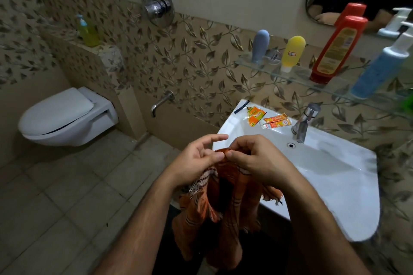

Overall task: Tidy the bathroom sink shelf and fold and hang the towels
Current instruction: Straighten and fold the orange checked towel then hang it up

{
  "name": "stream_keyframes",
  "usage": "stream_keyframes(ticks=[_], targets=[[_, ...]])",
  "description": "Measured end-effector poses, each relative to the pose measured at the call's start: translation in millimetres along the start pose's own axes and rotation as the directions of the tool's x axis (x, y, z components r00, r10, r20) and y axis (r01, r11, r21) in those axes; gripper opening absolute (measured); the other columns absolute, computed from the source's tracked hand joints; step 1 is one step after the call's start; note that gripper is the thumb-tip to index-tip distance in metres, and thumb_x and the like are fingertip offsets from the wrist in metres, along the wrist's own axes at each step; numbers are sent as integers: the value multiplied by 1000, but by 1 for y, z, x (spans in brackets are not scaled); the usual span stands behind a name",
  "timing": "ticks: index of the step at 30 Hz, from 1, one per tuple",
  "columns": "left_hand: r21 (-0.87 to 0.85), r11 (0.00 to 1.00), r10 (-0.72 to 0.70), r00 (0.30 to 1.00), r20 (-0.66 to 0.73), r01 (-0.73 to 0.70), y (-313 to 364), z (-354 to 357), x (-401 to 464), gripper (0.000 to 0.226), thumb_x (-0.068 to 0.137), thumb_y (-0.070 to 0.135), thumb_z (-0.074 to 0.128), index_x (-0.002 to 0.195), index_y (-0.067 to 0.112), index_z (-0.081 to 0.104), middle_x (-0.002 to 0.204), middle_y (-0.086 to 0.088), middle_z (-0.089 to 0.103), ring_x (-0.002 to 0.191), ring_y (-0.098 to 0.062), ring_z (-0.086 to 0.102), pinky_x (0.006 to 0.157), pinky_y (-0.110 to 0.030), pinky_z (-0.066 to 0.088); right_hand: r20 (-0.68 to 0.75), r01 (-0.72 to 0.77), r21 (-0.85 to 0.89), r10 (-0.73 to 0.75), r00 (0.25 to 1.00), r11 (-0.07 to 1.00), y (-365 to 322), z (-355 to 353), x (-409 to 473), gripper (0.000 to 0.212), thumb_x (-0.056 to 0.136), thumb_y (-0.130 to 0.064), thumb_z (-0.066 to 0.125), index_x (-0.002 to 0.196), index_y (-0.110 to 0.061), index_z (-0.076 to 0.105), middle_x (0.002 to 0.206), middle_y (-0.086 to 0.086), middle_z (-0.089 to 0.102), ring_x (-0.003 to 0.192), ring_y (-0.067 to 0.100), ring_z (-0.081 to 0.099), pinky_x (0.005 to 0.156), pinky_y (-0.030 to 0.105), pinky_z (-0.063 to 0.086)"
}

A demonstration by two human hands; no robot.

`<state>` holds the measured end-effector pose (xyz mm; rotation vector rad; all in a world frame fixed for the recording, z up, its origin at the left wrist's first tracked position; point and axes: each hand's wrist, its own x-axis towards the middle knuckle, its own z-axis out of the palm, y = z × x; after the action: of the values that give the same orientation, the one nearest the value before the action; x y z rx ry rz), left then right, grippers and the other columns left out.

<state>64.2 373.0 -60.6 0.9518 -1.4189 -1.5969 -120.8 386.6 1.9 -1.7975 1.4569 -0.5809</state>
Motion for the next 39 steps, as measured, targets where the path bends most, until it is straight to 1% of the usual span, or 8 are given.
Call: stream_keyframes(ticks=[4, 12, 16, 20, 22, 26, 33, 39], targets=[[113, 994, 4, 999, -35, -1, 0, 3, 4, 14, 95, 3, 56, 100, -8, 63, 82, -8, 68, 79, -15, 64, 74, -22, 52, -9, 3, -9, -3, 1000, 1000, 1, -1, 1, 14, 89, -26, 69, 80, -15, 72, 70, 6, 70, 60, 16, 62, 61, 34, 50], [353, 935, 62, 962, -267, 37, 0, -31, 8, 13, 95, 15, 60, 86, 15, 69, 81, 1, 72, 79, -10, 67, 76, -28, 51, -77, -65, -123, 56, 995, 990, 11, -22, -18, 19, 87, -32, 71, 75, -16, 72, 67, 2, 70, 64, 15, 64, 63, 36, 50], [293, 955, 55, 949, -310, 40, -4, -25, 9, 14, 95, 13, 60, 87, 17, 71, 83, -2, 74, 80, -14, 69, 78, -31, 53, -42, -27, 13, 28, 999, 1000, 8, -30, -23, 23, 90, -27, 68, 77, -8, 70, 64, 10, 62, 56, 8, 50, 56, 26, 40], [161, 987, 43, 963, -266, 1, -6, -18, 5, 19, 96, 15, 57, 108, 25, 69, 73, -14, 60, 72, -26, 61, 80, -41, 51, -33, 3, 308, 7, 999, 951, 7, -16, -16, 8, 93, -19, 64, 93, -11, 66, 70, 28, 57, 61, 27, 51, 58, 45, 43], [121, 991, 95, 962, -256, -66, -2, -16, 2, 24, 97, 15, 55, 112, 28, 67, 72, -15, 55, 71, -29, 55, 76, -42, 50, -9, -29, 509, 39, 999, 860, 10, -5, -11, 15, 93, -14, 63, 105, -21, 64, 61, 21, 44, 53, 28, 38, 51, 38, 32], [88, 981, 192, 947, -257, -175, 15, -14, -6, 20, 96, 14, 53, 111, 22, 64, 71, -18, 53, 63, -27, 53, 64, -33, 47, 97, -84, 664, 26, 995, 743, 7, 10, -6, 12, 80, -18, 66, 85, -18, 76, 69, 15, 58, 57, 22, 49, 51, 25, 36], [-28, 974, 205, 933, -294, -223, 22, -18, -19, 20, 97, 1, 49, 113, 9, 58, 58, -5, 52, 52, -14, 52, 52, -22, 48, 165, -17, 641, -116, 980, 767, 1, 13, -3, 36, 74, 18, 61, 96, -9, 72, 79, 10, 74, 70, 16, 69, 55, 21, 49], [-168, 959, 181, 949, -258, -228, 24, -14, -20, 25, 91, 9, 53, 116, 8, 54, 53, 4, 52, 46, -6, 50, 48, -20, 44, 54, 119, 430, -157, 986, 895, -10, 20, -1, 34, 81, 10, 68, 85, -23, 74, 76, 0, 76, 65, 8, 67, 61, 19, 48]])
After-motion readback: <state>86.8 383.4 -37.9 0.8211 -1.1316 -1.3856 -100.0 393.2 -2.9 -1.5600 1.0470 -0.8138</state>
